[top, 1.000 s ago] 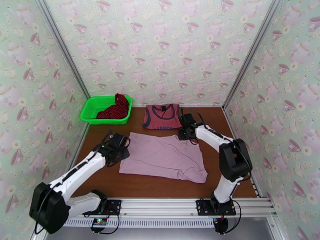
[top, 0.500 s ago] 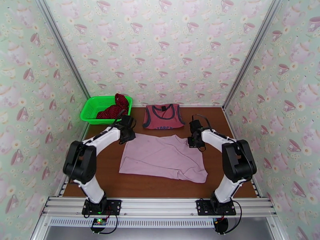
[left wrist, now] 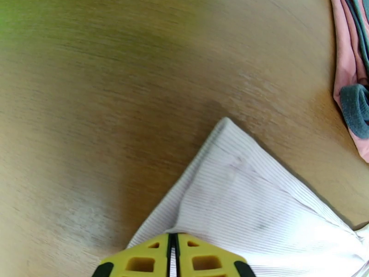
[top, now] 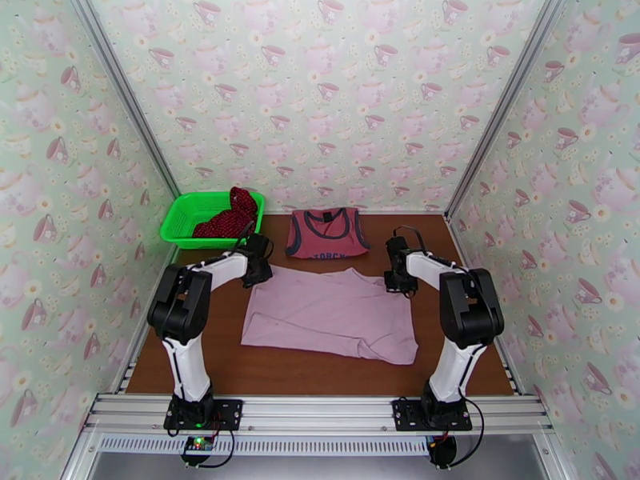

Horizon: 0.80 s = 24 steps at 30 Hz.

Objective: Fold and stack the mixed laundry pile

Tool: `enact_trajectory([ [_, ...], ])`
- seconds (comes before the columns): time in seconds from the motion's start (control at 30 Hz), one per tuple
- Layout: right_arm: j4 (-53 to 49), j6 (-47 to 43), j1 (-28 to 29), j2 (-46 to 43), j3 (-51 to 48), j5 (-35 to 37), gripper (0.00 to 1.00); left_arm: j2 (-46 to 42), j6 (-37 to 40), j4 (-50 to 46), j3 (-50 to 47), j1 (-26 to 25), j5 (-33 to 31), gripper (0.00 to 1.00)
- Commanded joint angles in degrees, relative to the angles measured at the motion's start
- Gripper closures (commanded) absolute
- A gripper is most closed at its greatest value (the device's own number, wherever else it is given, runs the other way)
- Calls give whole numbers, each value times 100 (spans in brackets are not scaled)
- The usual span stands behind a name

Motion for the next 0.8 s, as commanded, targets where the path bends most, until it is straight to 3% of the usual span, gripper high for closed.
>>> enact_trajectory([
  [0.0,-292,-116,-45,54,149,108,84,-76,18,36,-20,41,-65,87],
  [0.17,-280,-421,-42,-512,225,-479,74,-464,162,43,242,24,405,82],
  [0.37,-110,-954,68,-1161,462,-1858,62,-799,502,-578,1078,48,243,56],
  [0.47,-82,-1276,234,-1073,670,-2307,57,-617,625,-930,1444,117,227,55],
  [0.77,-224,-2235,901,131,1713,-2621,51,451,723,-1113,1908,170,564,57],
])
